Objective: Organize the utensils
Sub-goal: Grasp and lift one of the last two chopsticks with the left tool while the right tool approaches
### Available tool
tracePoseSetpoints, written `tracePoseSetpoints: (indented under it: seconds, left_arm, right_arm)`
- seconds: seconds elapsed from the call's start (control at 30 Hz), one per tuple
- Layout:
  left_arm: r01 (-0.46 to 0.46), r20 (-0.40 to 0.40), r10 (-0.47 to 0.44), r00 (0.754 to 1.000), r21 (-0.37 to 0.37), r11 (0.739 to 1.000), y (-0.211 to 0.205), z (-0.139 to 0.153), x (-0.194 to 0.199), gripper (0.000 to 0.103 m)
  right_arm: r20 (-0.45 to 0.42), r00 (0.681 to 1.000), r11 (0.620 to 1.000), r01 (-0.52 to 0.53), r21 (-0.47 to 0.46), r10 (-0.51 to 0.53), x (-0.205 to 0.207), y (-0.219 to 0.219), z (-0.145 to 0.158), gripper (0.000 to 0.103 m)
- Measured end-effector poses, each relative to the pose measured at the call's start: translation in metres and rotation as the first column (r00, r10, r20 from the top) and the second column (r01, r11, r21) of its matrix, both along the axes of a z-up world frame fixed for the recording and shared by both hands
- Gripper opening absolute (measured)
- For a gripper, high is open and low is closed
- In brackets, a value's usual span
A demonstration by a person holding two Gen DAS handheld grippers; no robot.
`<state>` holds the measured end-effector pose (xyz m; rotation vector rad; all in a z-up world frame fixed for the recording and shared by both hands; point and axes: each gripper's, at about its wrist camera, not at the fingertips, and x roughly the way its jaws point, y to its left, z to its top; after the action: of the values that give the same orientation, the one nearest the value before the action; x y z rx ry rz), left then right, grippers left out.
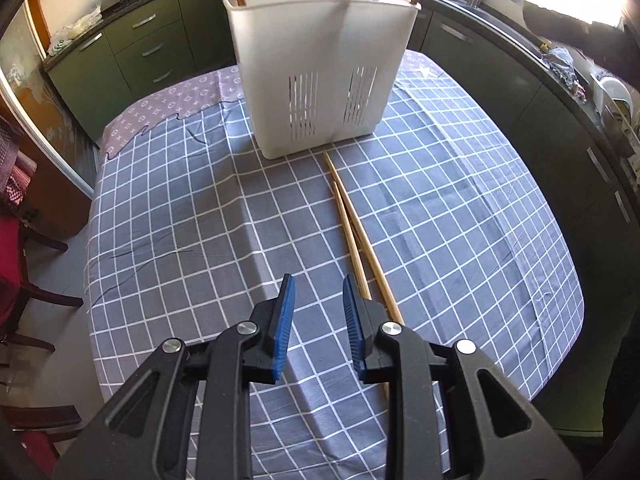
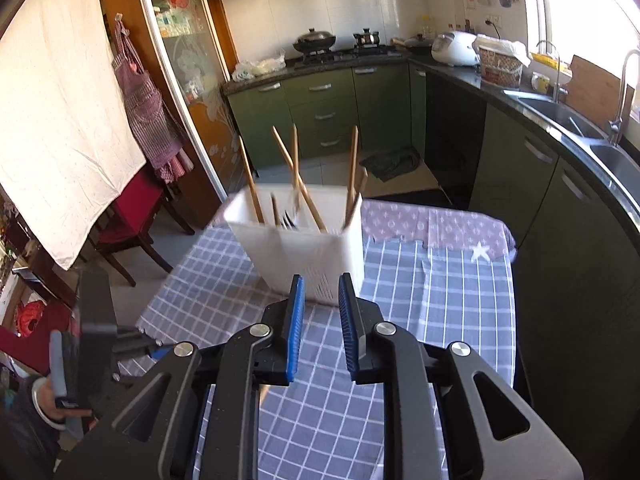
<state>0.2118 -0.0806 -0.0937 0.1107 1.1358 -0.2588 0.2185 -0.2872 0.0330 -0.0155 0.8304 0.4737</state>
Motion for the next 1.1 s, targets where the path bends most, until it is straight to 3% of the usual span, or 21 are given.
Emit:
tracePoseSetpoints:
  seconds: [0.2, 0.37, 1.03, 1.1]
  left_arm:
    - [0.003, -0.069, -0.001, 0.998, 0.033, 0.999, -0.022, -0.027, 0.021, 0.024]
    - [-0.016, -0.090, 0.022, 0.996, 0.057, 0.998, -0.032, -0.039, 0.036, 0.024]
    - [-0.023, -0.129, 0.037, 0.991, 0.102, 0.995, -0.062, -0.059, 0.065, 0.022]
    - [-0.017, -0.133, 0.030, 0.991, 0.097, 0.995, -0.060, -0.060, 0.065, 0.015]
  right_arm:
    - [-0.143, 0.989, 0.999, 0.040, -0.037, -0.045, -0.006, -0.016, -0.087, 0.018]
    - [-0.200, 0.979, 0.999, 0.040, -0.038, -0.046, -0.006, -0.019, -0.122, 0.018]
    - [-0.238, 0.970, 0.999, 0.051, -0.018, -0.054, 0.001, -0.031, -0.130, 0.018]
    - [-0.242, 0.969, 0.999, 0.050, -0.016, -0.053, 0.001, -0.031, -0.131, 0.018]
